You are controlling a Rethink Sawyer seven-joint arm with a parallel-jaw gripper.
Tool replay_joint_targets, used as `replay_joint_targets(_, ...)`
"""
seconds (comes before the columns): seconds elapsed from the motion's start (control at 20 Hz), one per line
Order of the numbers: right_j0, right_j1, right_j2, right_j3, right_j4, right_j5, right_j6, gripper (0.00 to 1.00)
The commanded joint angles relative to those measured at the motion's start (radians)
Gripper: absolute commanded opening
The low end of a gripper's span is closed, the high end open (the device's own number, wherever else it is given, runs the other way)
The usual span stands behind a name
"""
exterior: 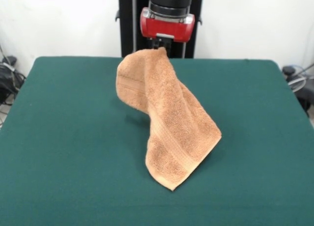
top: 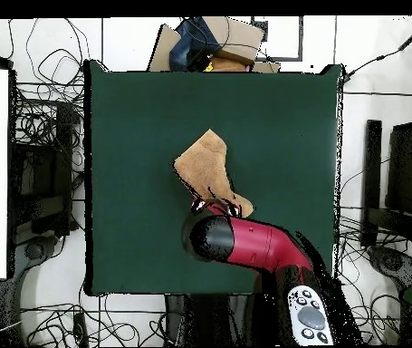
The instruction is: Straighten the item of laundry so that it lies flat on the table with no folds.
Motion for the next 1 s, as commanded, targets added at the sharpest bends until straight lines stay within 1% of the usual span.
replay_joint_targets(0.05,0.017,-0.029,0.047,0.041,0.049,0.114,0.156,0.00)
replay_joint_targets(0.6,-0.023,-0.041,0.057,0.059,0.052,0.108,0.140,0.00)
replay_joint_targets(0.75,-0.028,-0.041,0.061,0.047,0.050,0.116,0.133,0.00)
replay_joint_targets(0.9,-0.030,-0.008,0.064,0.048,0.043,0.052,0.150,0.00)
replay_joint_targets(1.0,-0.032,0.002,0.062,0.038,0.026,0.039,0.137,0.00)
